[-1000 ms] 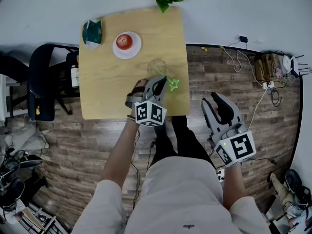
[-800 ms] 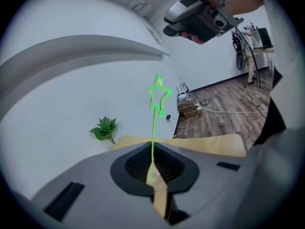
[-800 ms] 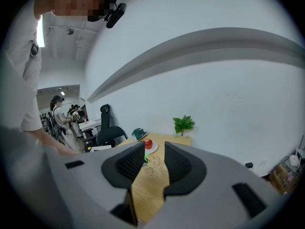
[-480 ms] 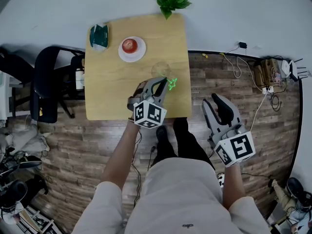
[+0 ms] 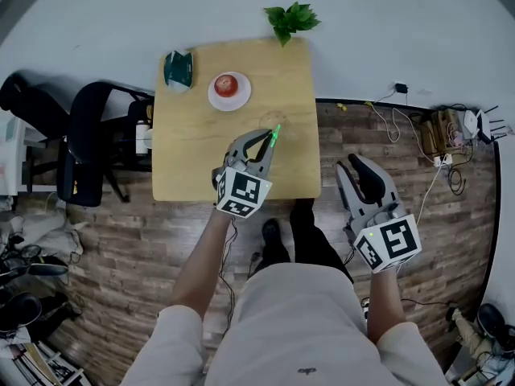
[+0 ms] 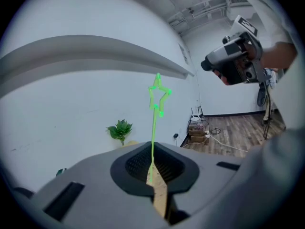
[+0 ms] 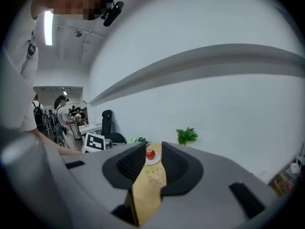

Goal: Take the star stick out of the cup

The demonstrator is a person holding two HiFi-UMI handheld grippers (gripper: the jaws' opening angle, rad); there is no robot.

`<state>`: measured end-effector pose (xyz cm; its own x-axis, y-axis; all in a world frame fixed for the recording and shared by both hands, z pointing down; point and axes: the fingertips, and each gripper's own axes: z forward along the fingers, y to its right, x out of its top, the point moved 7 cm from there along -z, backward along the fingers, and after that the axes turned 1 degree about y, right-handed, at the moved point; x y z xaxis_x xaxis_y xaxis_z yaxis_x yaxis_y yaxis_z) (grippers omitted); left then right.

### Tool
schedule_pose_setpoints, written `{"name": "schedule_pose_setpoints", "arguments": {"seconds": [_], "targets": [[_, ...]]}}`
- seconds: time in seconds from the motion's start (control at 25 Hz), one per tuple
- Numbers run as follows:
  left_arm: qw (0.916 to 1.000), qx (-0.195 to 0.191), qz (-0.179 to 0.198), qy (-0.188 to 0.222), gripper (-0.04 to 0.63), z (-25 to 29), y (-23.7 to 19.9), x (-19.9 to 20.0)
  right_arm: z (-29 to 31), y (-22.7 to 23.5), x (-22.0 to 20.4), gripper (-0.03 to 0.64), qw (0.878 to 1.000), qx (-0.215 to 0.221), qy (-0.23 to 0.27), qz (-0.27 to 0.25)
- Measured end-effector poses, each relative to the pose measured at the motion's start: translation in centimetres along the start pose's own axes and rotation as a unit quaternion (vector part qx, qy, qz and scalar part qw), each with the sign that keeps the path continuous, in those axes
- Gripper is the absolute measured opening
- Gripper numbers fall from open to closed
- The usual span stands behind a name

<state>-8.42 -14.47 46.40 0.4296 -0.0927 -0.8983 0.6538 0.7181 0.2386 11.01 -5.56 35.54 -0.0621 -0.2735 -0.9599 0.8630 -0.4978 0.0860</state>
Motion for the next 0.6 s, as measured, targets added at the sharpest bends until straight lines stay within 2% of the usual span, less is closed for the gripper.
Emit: {"name": "schedule_pose_setpoints", "arguments": {"seconds": [0.6], "targets": [[0.9943, 0.029, -0.094, 0.040, 0.015, -7.9, -1.4, 4.4, -0.8, -3.8, 2.2, 0.039, 0.999, 0.026, 0.030, -0.024]]}}
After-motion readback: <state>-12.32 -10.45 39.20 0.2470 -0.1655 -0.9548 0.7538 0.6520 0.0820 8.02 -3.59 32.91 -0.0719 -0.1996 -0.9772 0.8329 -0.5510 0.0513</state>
